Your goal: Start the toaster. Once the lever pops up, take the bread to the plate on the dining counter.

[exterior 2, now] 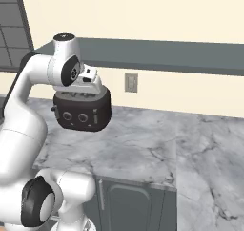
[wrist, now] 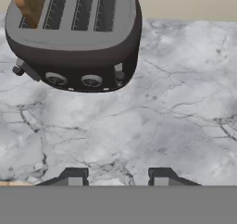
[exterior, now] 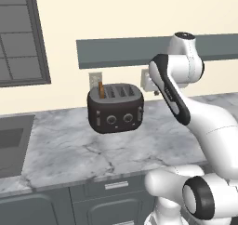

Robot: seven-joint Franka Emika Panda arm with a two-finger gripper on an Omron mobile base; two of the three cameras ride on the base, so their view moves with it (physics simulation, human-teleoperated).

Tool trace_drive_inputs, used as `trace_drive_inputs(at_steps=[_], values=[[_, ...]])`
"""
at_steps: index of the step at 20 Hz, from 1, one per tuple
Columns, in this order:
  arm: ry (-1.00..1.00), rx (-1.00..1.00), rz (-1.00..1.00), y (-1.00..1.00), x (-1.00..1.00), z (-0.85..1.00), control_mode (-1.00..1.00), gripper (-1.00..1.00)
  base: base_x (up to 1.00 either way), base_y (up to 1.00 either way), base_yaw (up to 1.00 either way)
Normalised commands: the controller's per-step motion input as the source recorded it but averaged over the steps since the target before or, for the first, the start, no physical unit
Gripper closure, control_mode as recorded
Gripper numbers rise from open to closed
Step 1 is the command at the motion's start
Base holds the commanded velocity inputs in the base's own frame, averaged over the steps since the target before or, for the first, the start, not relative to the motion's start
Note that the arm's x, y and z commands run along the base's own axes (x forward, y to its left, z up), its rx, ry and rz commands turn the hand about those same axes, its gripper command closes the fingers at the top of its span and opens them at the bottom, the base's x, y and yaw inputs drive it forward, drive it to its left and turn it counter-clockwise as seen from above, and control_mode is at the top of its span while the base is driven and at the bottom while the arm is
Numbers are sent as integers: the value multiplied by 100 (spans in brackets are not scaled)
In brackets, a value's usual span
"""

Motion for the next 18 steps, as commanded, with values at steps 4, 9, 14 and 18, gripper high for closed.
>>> trace_drive_inputs(at_steps=[4,9,14,18], values=[[0,0,0,2,-12,-1,-100,-100,0,0,0],[0,0,0,39,-8,-18,-100,-100,0,0,0],[-1,0,0,62,-4,-29,-100,-100,0,0,0],[-1,0,-2,63,0,-13,-100,-100,0,0,0]])
